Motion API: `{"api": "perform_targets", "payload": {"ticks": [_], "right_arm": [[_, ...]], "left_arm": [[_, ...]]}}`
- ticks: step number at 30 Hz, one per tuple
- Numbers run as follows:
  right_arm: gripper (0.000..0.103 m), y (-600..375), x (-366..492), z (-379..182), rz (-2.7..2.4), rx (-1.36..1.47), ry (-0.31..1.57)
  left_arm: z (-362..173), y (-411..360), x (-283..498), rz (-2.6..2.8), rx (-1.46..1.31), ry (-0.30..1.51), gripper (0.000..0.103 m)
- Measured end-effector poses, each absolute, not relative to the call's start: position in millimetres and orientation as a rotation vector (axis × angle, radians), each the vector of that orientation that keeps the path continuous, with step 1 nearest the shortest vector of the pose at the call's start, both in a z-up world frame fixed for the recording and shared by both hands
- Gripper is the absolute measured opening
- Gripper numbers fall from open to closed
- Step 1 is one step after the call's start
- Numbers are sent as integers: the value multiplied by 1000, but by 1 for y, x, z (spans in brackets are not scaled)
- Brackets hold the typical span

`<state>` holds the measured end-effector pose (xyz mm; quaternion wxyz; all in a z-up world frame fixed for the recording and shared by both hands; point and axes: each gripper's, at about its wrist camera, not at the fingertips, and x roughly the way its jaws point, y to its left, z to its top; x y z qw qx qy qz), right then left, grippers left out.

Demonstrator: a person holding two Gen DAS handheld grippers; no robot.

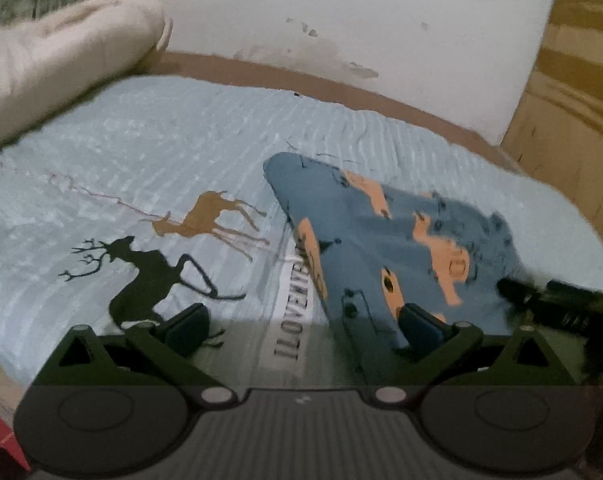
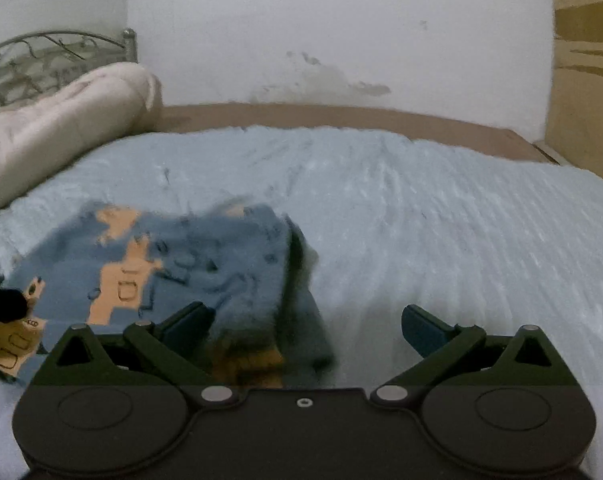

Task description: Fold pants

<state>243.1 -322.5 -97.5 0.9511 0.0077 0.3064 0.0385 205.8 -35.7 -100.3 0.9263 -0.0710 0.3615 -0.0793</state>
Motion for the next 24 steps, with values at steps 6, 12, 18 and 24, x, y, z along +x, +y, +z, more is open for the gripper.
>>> {"api": "perform_targets", "payload": {"ticks": [6, 12, 18, 24], "right_arm": [[102, -330, 228, -103, 50, 70, 634], [102, -330, 219, -110, 39, 95, 599], [102, -337, 207, -115, 60, 145, 538], [102, -345, 191, -118, 88, 217, 475]], "left_arm": [[-94, -33, 197, -150, -166, 760, 102], [-88, -31, 190, -141, -179, 774, 102], [-86, -31, 184, -137, -192, 780, 102], [-86, -33, 177, -146, -188, 781, 102]]}}
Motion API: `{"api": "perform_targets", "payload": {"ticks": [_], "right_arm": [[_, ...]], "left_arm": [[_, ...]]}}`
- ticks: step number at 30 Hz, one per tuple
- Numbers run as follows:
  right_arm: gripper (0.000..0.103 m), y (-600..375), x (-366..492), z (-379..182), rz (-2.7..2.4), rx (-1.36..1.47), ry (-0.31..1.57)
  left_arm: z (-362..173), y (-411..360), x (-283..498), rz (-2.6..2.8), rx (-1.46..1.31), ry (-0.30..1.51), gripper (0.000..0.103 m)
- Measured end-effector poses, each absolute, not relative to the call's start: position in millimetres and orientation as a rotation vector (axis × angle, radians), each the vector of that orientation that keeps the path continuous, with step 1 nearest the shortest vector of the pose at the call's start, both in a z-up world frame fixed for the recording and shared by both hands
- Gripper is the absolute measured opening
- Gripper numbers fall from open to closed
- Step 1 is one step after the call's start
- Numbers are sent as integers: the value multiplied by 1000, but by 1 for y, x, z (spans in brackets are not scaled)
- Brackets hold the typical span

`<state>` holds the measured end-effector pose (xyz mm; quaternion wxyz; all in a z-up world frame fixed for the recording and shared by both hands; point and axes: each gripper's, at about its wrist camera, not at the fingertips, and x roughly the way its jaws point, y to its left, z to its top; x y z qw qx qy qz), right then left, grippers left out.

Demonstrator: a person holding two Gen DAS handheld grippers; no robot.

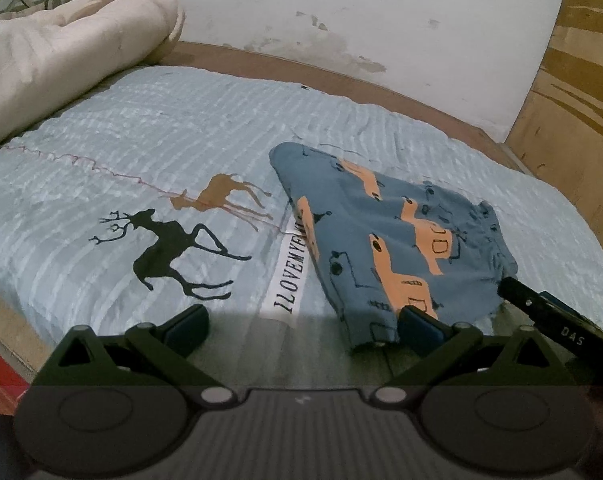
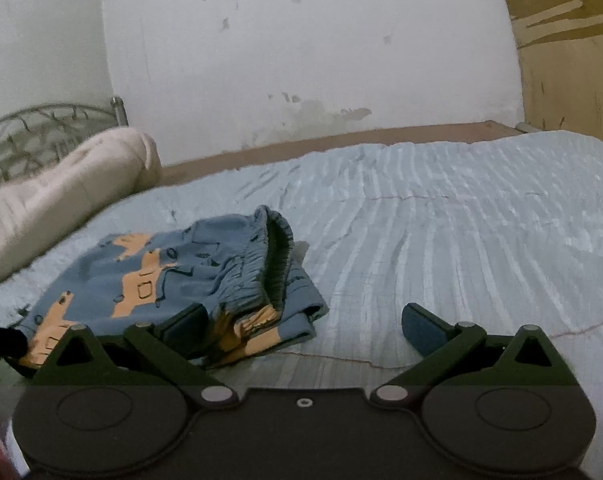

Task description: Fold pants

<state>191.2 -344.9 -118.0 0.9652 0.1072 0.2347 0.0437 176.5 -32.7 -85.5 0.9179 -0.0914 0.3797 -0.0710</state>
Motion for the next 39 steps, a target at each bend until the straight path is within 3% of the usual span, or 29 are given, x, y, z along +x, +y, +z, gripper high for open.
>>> {"api": "perform_targets", "payload": {"ticks": [16, 29, 39], "right_arm": [[102, -351, 171, -122, 132, 293, 407], [102, -331, 149, -116, 189, 168, 496], [102, -345, 146, -92, 257, 259, 510]], "left_arm": [[-84, -39, 167, -164, -156, 790, 102], [-79, -42, 159, -195, -150, 801, 102], [-65, -33, 176, -205, -188, 775, 102]]}}
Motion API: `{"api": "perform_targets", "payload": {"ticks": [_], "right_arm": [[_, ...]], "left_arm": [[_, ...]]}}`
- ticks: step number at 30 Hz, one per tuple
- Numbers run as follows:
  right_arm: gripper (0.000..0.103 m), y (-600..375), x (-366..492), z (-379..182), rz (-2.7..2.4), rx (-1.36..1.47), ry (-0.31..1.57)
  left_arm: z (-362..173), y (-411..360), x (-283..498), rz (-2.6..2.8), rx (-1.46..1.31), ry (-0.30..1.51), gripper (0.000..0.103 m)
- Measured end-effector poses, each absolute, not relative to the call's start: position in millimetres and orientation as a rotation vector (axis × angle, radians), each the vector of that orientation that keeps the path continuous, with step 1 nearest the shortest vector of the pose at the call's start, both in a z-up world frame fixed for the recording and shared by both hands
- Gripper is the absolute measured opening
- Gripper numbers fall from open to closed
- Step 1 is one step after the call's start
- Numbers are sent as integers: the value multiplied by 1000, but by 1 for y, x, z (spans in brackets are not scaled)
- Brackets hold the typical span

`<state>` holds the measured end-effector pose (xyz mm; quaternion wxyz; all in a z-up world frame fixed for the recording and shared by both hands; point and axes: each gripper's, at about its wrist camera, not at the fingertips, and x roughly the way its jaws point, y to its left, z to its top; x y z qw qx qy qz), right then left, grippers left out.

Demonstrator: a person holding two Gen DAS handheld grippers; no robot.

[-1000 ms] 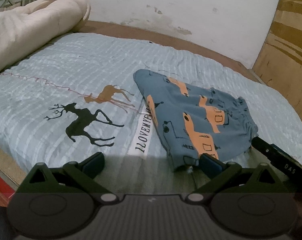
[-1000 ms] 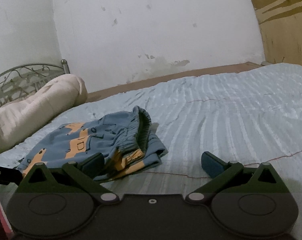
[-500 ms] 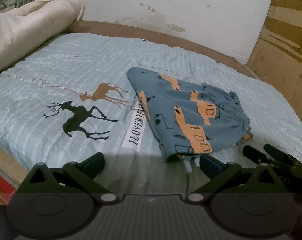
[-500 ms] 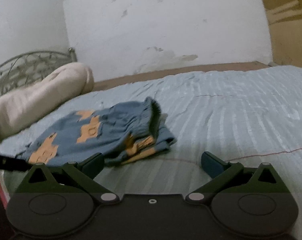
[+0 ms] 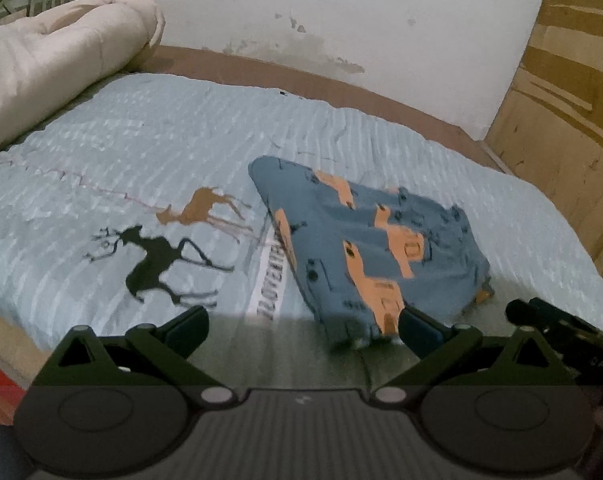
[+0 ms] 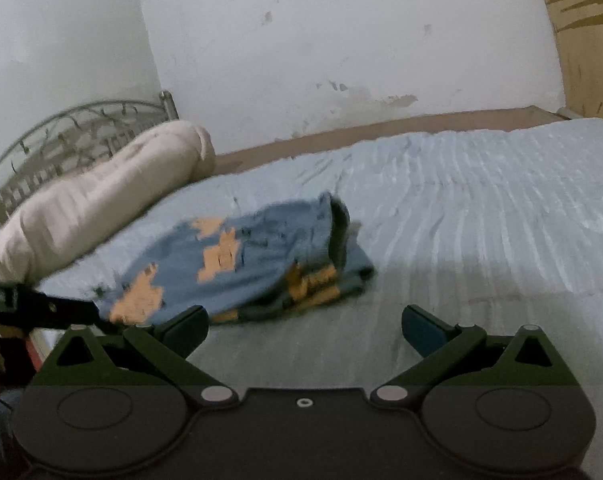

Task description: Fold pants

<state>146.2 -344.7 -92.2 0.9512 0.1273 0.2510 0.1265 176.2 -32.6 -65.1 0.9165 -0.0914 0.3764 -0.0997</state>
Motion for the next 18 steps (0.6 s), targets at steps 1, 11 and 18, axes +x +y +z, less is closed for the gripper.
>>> {"api": "perform_targets", "payload": {"ticks": [1, 11, 18], "right_arm": [[102, -346, 150, -88, 264, 262, 502], [102, -343, 253, -78, 422, 151, 625], [102, -359, 336, -94, 544, 334, 761]], "left_arm": [[-64, -32, 181, -202, -189, 772, 102], [-66, -35, 232, -188, -237, 770, 102], [-76, -43, 252, -222, -262, 797, 102]]}}
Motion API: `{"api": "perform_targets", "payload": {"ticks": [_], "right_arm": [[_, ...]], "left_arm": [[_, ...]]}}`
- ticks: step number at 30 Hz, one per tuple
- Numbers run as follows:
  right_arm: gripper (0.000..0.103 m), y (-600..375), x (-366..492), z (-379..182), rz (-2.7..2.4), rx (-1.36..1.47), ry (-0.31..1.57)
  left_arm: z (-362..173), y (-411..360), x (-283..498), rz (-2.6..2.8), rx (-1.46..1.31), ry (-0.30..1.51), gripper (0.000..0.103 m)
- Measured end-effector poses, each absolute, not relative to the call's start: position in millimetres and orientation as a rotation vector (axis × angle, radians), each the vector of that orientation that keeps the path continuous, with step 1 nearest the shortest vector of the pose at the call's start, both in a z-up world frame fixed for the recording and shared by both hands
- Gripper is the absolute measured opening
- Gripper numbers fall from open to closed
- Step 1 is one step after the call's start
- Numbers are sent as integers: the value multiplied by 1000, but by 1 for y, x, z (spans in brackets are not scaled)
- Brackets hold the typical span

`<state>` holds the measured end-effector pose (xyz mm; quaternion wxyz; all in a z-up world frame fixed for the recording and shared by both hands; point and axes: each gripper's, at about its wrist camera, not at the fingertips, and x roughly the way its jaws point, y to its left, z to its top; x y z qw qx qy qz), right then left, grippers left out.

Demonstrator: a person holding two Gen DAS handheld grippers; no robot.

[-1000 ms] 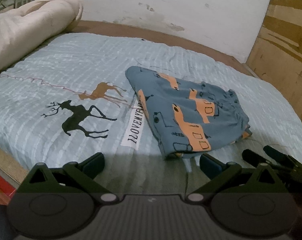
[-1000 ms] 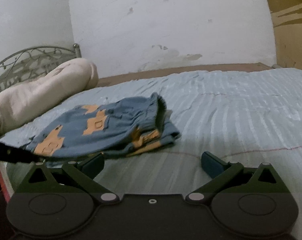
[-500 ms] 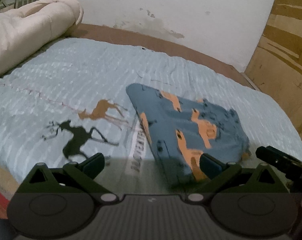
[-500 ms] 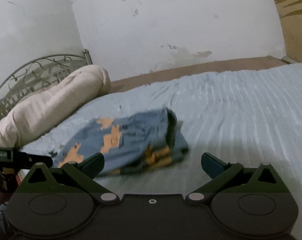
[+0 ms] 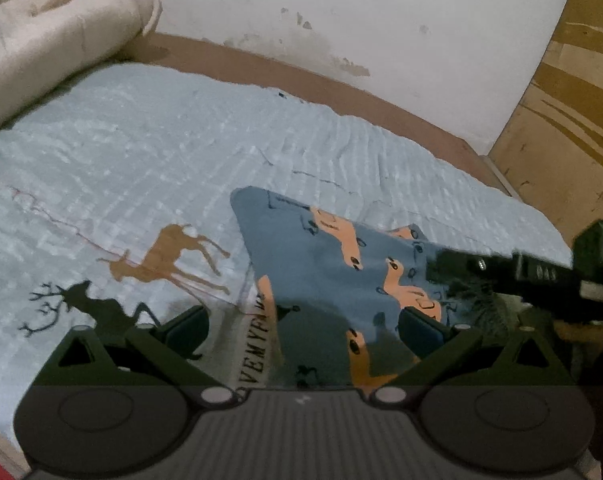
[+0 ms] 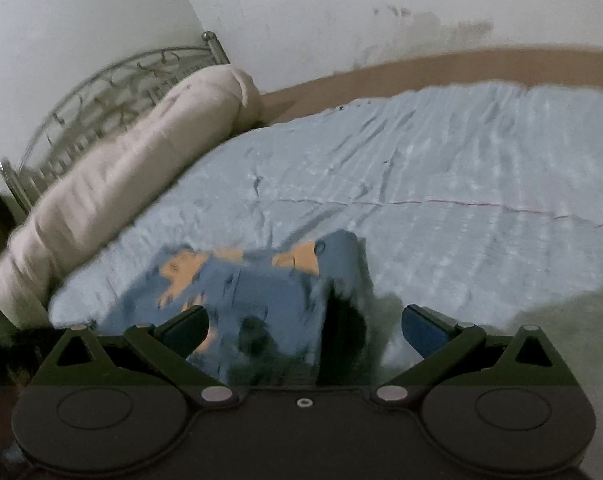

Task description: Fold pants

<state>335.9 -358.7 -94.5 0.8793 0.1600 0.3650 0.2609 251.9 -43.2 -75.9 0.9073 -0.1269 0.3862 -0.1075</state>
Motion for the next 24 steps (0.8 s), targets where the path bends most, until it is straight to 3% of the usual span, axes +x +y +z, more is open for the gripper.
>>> {"api": "perform_targets", "payload": {"ticks": [5, 12, 18, 20, 24], "right_arm": [[102, -362, 362, -103, 590, 435, 804], [93, -361, 354, -106, 556, 477, 778], [68, -364, 346, -113, 473, 507, 744], [50, -368, 344, -115, 450, 543, 749], [41, -364, 338, -113, 421, 542, 751]], "left_arm": [[-83, -40, 255, -260, -321, 826, 102], [-81, -40, 257, -272, -343, 832, 89], [-78, -43, 258, -254, -307, 862, 85], [-78, -45, 258, -255, -290, 873, 84], [-76, -48, 258, -247, -258, 886, 69]]}}
